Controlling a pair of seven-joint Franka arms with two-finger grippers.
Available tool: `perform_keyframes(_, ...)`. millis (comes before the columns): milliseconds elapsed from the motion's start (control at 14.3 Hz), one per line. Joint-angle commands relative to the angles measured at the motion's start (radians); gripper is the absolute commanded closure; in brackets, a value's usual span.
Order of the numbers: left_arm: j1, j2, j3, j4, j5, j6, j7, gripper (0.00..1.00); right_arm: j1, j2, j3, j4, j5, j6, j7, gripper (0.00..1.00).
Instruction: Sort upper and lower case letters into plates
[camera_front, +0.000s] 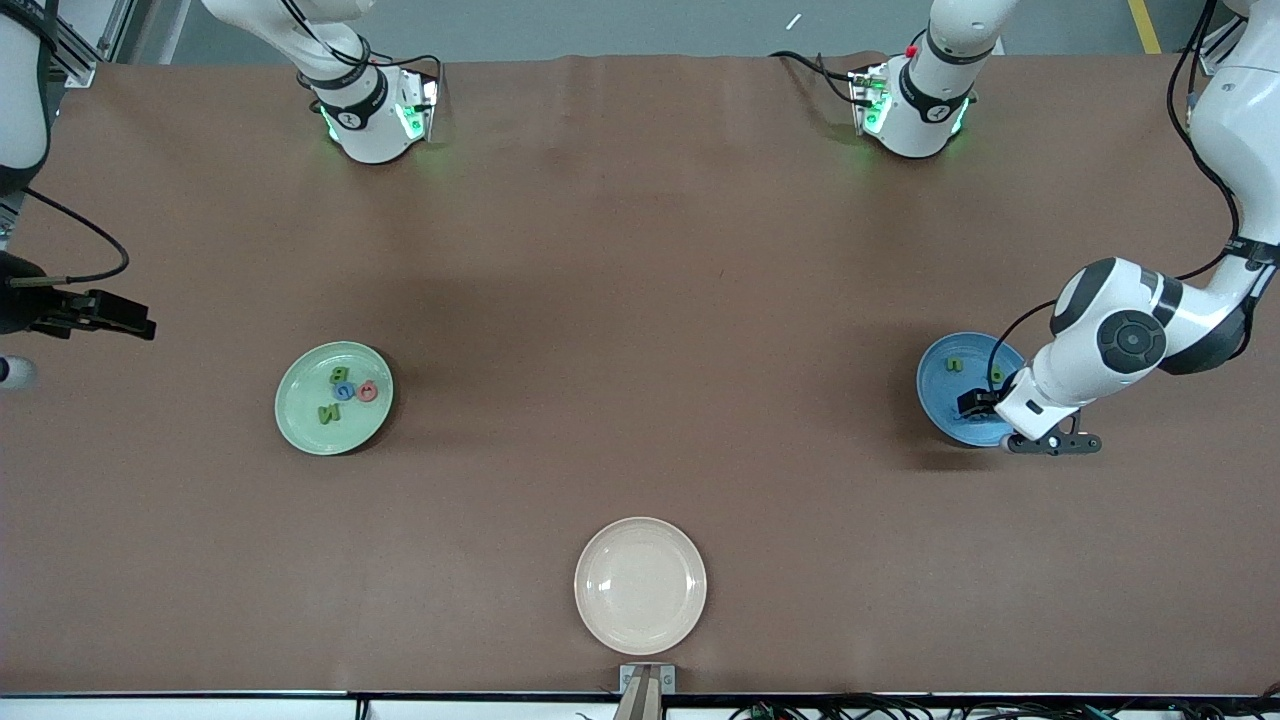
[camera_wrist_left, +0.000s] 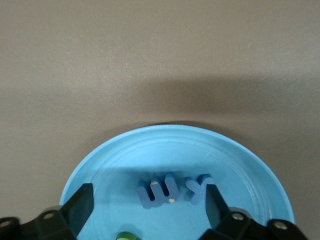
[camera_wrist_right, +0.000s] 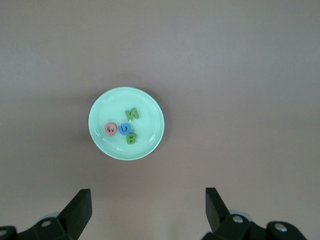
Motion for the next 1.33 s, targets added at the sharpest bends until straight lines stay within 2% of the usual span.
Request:
perform_keyframes(0, 0.003, -0.044, -0.045, 0.016, 0.0, -0.084, -0.008, 0.0, -0.013, 0.02, 0.013, 0.065, -0.005, -0.017, -0.006, 0.0)
perform_keyframes(209, 0.003, -0.044, -0.073, 0.065, -0.053, -0.158, -0.007, 0.0, -0.017, 0.014, 0.013, 0.077, 0.001, -0.017, 0.0, 0.0)
perform_keyframes(489, 0.005, -0.073, -0.088, 0.089, -0.119, -0.173, 0.009, 0.0, -0.003, 0.003, 0.019, 0.073, 0.004, -0.048, 0.0, 0.0)
perform_keyframes(628, -0.015, -0.085, -0.076, 0.132, -0.287, -0.175, 0.062, 0.0, -0.003, -0.01, 0.021, 0.073, 0.007, -0.089, -0.001, 0.0)
perform_keyframes(698, -0.033, -0.122, -0.044, 0.14, -0.369, -0.175, 0.138, 0.0, -0.003, -0.015, 0.021, 0.074, 0.011, -0.098, -0.001, 0.0)
perform_keyframes(768, -0.081, -0.172, 0.013, 0.142, -0.465, -0.175, 0.206, 0.0, -0.003, -0.018, 0.021, 0.074, 0.011, -0.123, -0.006, 0.0)
perform_keyframes(838, -0.166, -0.237, 0.119, 0.142, -0.595, -0.173, 0.278, 0.0, -0.004, -0.02, 0.021, 0.076, 0.011, -0.16, -0.011, 0.0)
perform_keyframes(977, -0.385, -0.332, 0.365, 0.14, -0.763, -0.172, 0.376, 0.0, -0.003, -0.03, 0.024, 0.077, 0.015, -0.171, -0.006, 0.0)
perform_keyframes(1047, -0.502, -0.364, 0.489, 0.135, -0.828, -0.172, 0.401, 0.0, -0.001, -0.032, 0.029, 0.077, 0.013, -0.171, -0.006, 0.0)
perform_keyframes(1117, -0.597, -0.392, 0.581, 0.128, -0.88, -0.172, 0.409, 0.0, -0.003, -0.03, 0.029, 0.077, 0.015, -0.171, -0.008, 0.0)
perform_keyframes(1256, -0.737, -0.412, 0.713, 0.128, -0.945, -0.176, 0.412, 0.0, -0.009, -0.032, 0.03, 0.079, 0.025, -0.171, -0.002, 0.0)
